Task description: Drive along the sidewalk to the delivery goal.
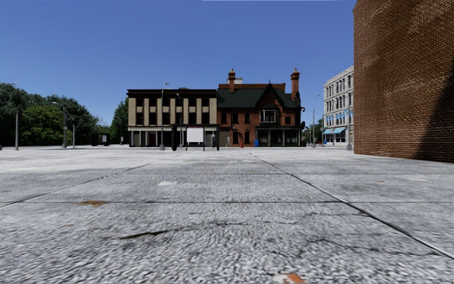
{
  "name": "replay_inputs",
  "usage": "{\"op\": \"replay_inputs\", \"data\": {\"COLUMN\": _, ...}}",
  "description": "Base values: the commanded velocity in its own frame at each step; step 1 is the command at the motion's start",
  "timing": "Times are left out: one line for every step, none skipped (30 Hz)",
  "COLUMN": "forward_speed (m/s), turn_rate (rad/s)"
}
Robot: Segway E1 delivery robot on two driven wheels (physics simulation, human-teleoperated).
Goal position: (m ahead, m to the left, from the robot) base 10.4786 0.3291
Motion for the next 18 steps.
{"op": "replay_inputs", "data": {"forward_speed": 2.0, "turn_rate": 0.0}}
{"op": "replay_inputs", "data": {"forward_speed": 2.0, "turn_rate": 0.0}}
{"op": "replay_inputs", "data": {"forward_speed": 2.0, "turn_rate": 0.0}}
{"op": "replay_inputs", "data": {"forward_speed": 2.0, "turn_rate": 0.0}}
{"op": "replay_inputs", "data": {"forward_speed": 2.0, "turn_rate": 0.0}}
{"op": "replay_inputs", "data": {"forward_speed": 2.0, "turn_rate": 0.0}}
{"op": "replay_inputs", "data": {"forward_speed": 2.0, "turn_rate": 0.0}}
{"op": "replay_inputs", "data": {"forward_speed": 2.0, "turn_rate": 0.0}}
{"op": "replay_inputs", "data": {"forward_speed": 2.0, "turn_rate": 0.0}}
{"op": "replay_inputs", "data": {"forward_speed": 2.0, "turn_rate": 0.0}}
{"op": "replay_inputs", "data": {"forward_speed": 2.0, "turn_rate": 0.0}}
{"op": "replay_inputs", "data": {"forward_speed": 2.0, "turn_rate": 0.11}}
{"op": "replay_inputs", "data": {"forward_speed": 2.0, "turn_rate": 0.18}}
{"op": "replay_inputs", "data": {"forward_speed": 2.0, "turn_rate": 0.2}}
{"op": "replay_inputs", "data": {"forward_speed": 2.0, "turn_rate": 0.25}}
{"op": "replay_inputs", "data": {"forward_speed": 2.0, "turn_rate": 0.25}}
{"op": "replay_inputs", "data": {"forward_speed": 2.0, "turn_rate": 0.26}}
{"op": "replay_inputs", "data": {"forward_speed": 2.0, "turn_rate": 0.0}}
